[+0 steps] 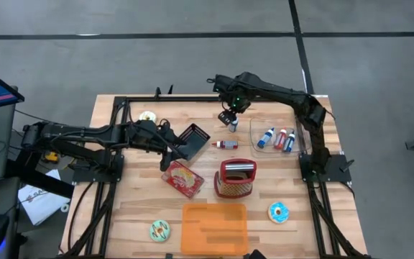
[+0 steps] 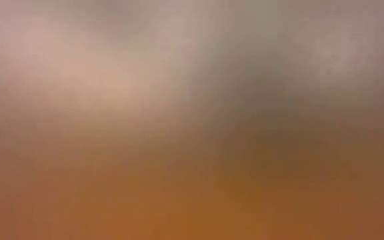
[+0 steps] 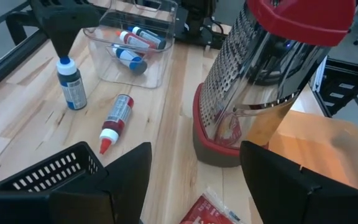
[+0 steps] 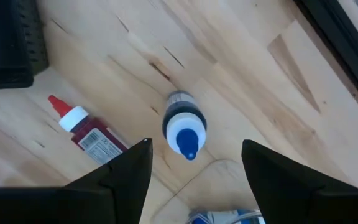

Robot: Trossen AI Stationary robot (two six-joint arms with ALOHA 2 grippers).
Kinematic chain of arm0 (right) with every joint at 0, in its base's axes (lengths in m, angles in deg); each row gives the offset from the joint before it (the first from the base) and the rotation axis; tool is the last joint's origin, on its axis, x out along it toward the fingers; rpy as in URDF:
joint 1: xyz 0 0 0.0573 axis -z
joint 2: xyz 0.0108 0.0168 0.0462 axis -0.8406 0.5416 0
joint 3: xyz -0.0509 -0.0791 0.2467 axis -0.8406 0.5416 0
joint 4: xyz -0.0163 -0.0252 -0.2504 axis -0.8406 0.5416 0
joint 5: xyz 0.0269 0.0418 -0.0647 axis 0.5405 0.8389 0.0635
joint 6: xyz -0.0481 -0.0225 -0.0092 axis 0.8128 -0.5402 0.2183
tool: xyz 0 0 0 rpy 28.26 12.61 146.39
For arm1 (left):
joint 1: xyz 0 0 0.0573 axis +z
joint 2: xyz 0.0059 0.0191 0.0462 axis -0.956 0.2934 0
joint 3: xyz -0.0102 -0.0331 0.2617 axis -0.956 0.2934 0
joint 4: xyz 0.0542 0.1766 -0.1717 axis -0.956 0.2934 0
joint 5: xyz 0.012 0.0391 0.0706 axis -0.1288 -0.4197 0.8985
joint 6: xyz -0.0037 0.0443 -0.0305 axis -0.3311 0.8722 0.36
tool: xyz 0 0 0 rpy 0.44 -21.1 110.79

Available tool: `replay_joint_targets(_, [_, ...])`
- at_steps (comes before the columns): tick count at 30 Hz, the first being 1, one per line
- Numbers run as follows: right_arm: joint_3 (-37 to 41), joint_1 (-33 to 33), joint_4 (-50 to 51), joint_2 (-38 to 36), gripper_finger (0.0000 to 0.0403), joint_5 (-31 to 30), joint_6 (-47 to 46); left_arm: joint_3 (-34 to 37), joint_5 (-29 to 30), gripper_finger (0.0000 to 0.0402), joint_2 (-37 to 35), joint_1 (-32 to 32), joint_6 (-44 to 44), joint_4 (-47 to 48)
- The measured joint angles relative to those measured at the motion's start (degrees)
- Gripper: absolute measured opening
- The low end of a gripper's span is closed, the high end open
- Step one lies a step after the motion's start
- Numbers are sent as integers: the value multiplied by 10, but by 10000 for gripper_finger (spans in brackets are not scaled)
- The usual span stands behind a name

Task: Pick & Place Food Item
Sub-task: Put the blue food coloring bottle into the transparent bin

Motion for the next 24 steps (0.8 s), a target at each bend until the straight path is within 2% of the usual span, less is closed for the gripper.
replay_joint_targets(8, [10,2,1,0,240,31,-1,1,0,239,-11,0,-1,1])
replay_joint_targets(24, [70,4,-43,0,240,29,-5,0,3,237,-26,0,-11,-1])
